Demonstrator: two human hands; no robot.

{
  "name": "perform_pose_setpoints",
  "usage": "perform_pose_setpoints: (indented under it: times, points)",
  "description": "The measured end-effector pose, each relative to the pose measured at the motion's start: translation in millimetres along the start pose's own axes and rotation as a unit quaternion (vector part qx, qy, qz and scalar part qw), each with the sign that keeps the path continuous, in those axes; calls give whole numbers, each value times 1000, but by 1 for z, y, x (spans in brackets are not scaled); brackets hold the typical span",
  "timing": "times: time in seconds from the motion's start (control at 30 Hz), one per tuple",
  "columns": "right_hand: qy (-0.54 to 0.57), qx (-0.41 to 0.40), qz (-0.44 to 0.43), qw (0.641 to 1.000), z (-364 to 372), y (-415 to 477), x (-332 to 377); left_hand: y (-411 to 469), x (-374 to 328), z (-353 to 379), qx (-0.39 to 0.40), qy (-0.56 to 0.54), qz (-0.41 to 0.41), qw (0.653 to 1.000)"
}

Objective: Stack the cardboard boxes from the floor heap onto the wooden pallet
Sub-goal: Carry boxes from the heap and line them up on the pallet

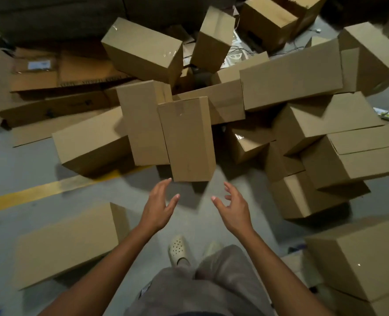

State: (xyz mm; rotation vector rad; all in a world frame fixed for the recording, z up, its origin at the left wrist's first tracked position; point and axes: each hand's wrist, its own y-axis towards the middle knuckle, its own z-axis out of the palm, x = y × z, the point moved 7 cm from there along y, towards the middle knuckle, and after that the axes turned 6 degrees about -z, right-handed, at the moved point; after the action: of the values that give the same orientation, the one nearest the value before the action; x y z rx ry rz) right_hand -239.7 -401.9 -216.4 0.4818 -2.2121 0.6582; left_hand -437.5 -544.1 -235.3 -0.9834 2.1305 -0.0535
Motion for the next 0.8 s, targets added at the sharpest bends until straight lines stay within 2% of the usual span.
perform_pose_setpoints:
  times: [0.13, 0.23, 0.33, 0.43, 0.67, 0.73, 0.8]
  points:
    - [26, 15, 15, 999, -3, 77, 5, 76, -12, -7, 6, -30, -30, 999]
    - [38, 23, 34, 998, -3, 134, -2, 130, -15, -12, -9, -75, -85, 994]
    - [57, 42, 60, 996, 4, 195, -14, 188, -9, -6, -28, -150, -160, 975]
    - [58, 61, 66, 994, 13, 258, -22, 248, -7, 0, -48, -205, -201, 957]
    - [77, 77, 58, 992, 43, 406, -25, 414, 1, -4, -83, -273, -197, 938]
    - [93, 70, 57, 992, 53, 448, -22, 468, 6, -7, -86, -257, -172, 947]
    - [104, 57, 53, 991, 63, 486, -18, 517, 6, -9, -78, -168, -127, 974]
